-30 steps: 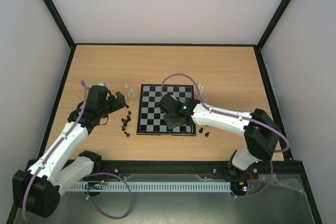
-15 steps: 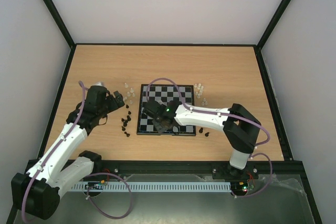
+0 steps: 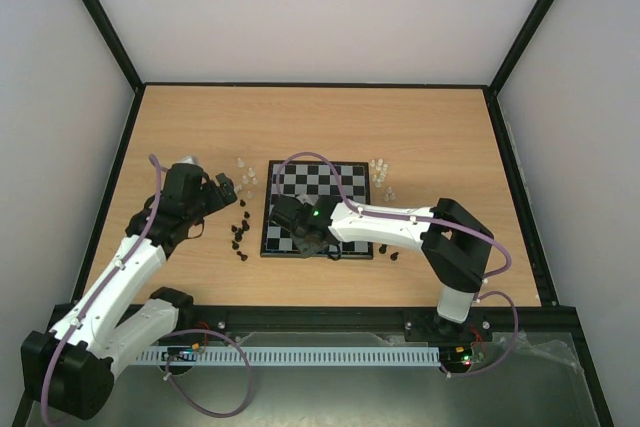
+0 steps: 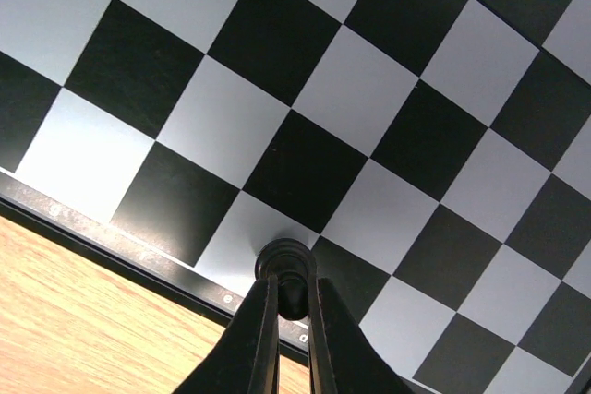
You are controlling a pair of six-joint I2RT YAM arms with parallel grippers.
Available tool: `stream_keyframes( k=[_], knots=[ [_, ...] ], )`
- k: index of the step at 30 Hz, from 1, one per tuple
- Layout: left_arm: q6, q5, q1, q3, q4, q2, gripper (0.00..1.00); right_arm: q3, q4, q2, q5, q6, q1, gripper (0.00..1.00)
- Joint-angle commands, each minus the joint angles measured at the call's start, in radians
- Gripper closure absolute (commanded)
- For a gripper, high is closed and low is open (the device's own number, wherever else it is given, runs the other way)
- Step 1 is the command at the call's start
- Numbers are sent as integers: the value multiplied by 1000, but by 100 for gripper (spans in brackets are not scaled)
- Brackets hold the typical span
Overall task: Set up the chess pieces on the board
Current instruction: Place the chess piece on the chessboard.
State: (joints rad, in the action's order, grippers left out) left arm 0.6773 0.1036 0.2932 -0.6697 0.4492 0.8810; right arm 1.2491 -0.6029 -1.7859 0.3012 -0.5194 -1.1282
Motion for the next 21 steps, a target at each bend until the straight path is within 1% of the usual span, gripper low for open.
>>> stream_keyframes(
  k=[1,18,20,21],
  knots=[
    [-8,-11,-4,-15,7,-13,0,-22,-77,28,40,-33,-7,99],
    [-36,-79,-3,6,-30,-49,0,-105,-55,76,38,-64,-8,98],
    [-36,-80,-3,8,-32,-44,0,-113,-50,78,35,-64,-7,97],
    [-36,-80,-2,7,-32,-42,0,-115,-47,77,33,-64,-7,93]
  ],
)
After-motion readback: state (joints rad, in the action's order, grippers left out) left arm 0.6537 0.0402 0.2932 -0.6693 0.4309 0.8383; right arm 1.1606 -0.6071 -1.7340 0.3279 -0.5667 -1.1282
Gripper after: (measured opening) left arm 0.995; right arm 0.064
